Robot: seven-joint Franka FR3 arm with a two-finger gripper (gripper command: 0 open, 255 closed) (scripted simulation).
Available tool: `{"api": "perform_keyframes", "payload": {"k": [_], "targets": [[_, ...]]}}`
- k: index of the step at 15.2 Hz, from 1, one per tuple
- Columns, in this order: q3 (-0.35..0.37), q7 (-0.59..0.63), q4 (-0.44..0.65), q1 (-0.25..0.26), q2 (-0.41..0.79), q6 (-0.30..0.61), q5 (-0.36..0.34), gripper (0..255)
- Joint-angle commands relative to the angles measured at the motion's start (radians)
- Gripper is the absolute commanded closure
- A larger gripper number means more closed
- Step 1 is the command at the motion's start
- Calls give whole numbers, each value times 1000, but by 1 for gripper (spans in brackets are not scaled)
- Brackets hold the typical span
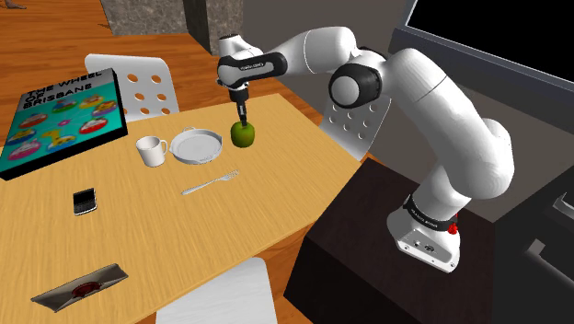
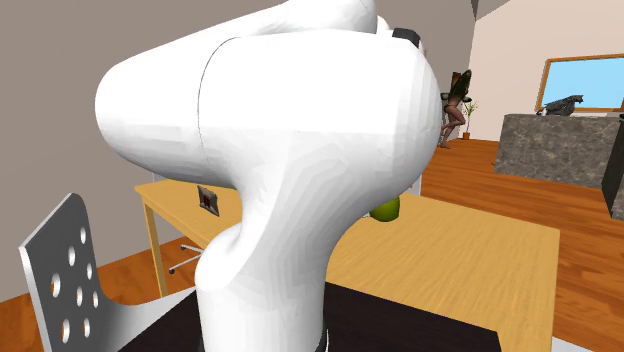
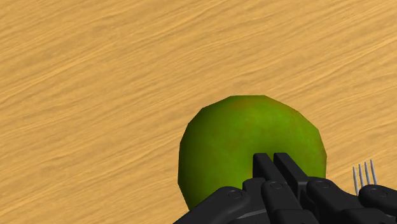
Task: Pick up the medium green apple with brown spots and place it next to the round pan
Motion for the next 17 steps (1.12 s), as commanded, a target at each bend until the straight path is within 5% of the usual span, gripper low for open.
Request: {"api": "perform_keyframes", "payload": {"k": [1,12,13,17], "targets": [[0,2,0,1,15,15,0,255],[0,3,16,0,52,36,0,255],[0,3,16,0,52,36,0,0],[0,3,16,0,52,36,0,0]]}}
